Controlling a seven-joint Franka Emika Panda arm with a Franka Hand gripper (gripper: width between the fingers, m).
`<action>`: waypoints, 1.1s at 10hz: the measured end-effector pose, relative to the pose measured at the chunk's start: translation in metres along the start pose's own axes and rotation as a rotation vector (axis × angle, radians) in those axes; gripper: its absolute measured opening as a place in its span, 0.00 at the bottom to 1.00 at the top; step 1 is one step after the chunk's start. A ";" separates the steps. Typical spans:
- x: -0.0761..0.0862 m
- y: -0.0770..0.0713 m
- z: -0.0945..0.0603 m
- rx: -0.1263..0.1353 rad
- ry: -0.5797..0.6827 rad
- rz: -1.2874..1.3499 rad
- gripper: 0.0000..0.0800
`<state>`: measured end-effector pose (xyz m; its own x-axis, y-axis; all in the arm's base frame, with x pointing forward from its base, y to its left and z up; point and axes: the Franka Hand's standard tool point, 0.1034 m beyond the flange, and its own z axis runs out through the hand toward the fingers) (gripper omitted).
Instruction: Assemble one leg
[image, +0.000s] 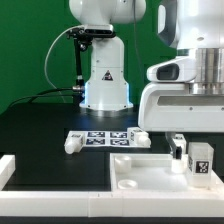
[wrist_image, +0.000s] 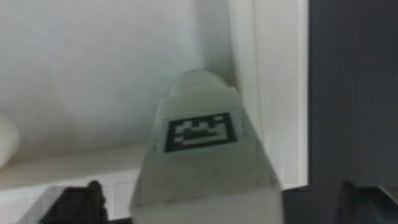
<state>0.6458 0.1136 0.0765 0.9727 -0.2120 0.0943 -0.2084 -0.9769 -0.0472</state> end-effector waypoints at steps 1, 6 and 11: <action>0.000 0.001 0.000 -0.001 0.000 -0.002 0.66; 0.000 0.004 0.001 -0.006 -0.001 0.462 0.36; -0.003 0.008 0.002 -0.001 -0.008 1.181 0.36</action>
Offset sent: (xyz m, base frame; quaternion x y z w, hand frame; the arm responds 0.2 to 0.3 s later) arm 0.0000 0.0000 0.0000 0.0000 0.0000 0.1938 0.9810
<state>0.6415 0.1069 0.0736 0.1773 -0.9841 -0.0131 -0.9794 -0.1752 -0.1002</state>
